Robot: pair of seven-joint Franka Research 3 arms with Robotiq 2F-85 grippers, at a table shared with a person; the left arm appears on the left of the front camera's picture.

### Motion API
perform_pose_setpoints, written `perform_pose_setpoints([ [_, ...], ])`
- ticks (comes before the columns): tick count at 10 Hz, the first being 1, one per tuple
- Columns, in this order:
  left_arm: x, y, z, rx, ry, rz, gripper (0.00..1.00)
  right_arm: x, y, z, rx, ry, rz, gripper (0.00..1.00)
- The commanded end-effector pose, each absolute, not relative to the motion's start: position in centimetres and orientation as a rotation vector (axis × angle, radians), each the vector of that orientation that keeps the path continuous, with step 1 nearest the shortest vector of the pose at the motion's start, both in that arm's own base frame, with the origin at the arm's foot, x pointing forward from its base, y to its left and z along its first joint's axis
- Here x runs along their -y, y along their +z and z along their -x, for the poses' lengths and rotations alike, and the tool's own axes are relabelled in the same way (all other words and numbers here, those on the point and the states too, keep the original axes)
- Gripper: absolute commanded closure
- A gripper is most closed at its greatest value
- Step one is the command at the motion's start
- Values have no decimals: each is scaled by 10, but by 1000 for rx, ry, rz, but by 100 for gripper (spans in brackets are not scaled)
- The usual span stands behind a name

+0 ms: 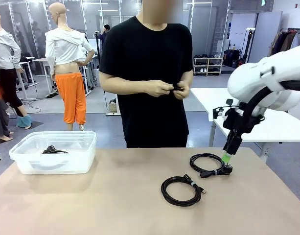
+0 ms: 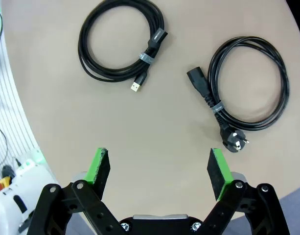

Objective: Organize and store the cables.
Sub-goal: Place the Power Cable into the Organizing box.

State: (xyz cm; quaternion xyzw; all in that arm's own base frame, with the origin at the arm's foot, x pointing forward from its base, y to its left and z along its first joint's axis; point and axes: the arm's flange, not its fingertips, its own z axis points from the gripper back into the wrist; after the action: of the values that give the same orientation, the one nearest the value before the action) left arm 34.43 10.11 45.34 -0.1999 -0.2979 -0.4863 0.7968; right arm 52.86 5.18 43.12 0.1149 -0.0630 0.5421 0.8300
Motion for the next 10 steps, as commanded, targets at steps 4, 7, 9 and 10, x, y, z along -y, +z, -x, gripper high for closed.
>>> perform_pose_setpoints([
  [4, -100, 454, -343, 637, -1033, 443, 0, -55, 422, -533, 111, 1163, -241, 0],
  [7, -100, 454, -343, 637, -1033, 443, 0, -55, 419, -534, 112, 1157, -229, 0],
  [9, -100, 454, -343, 637, -1033, 443, 0, -67, 386, -549, 75, 1383, -93, 0],
  [10, -100, 454, -343, 637, -1033, 443, 0, -70, 372, -561, 75, 1427, -52, 0],
])
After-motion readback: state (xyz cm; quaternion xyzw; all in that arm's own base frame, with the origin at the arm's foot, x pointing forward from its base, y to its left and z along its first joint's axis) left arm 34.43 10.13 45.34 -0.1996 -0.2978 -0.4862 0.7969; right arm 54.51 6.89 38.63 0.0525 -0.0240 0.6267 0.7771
